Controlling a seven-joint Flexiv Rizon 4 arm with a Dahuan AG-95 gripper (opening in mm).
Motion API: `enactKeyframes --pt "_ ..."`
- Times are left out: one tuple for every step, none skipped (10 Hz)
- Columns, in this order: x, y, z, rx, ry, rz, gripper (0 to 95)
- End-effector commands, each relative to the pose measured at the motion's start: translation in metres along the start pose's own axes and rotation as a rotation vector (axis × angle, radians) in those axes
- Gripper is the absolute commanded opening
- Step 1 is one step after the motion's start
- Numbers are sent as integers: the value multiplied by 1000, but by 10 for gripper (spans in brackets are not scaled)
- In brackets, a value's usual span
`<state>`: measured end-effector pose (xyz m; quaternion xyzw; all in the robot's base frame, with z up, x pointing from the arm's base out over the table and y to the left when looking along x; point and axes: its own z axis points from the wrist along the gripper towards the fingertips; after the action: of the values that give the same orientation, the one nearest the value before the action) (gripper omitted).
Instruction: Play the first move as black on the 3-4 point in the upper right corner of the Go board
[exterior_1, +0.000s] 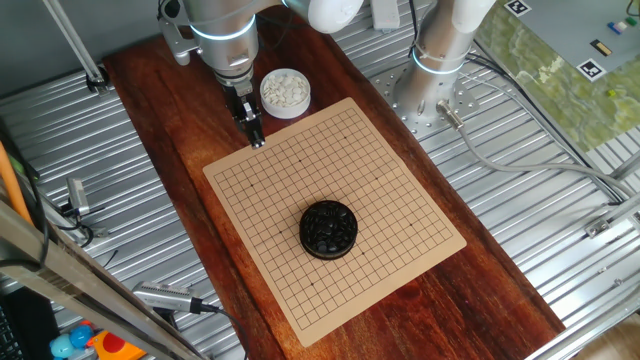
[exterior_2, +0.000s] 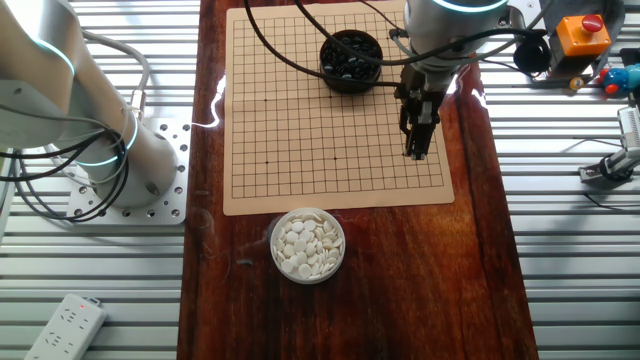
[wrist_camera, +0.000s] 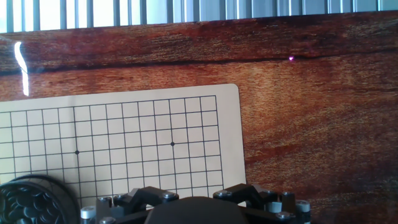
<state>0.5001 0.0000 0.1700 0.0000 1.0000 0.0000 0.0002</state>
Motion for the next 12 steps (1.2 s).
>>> enactKeyframes --pt "0 0 0 0 0 0 950" --pt "0 0 0 -85 66 -134 0" --pt "1 0 -1 -83 66 -133 0" --pt "1 0 -2 -83 67 -133 0" --pt "1 1 -2 -83 67 -133 0" --pt "1 1 -3 -83 67 -133 0" --pt "1 1 -3 -83 68 -132 0" --pt "1 1 -3 -82 68 -131 0" --pt "1 1 -4 -82 68 -131 0" --pt "1 1 -4 -82 68 -129 0" --pt "1 1 -4 -82 68 -130 0" --pt "1 1 -4 -81 68 -130 0"
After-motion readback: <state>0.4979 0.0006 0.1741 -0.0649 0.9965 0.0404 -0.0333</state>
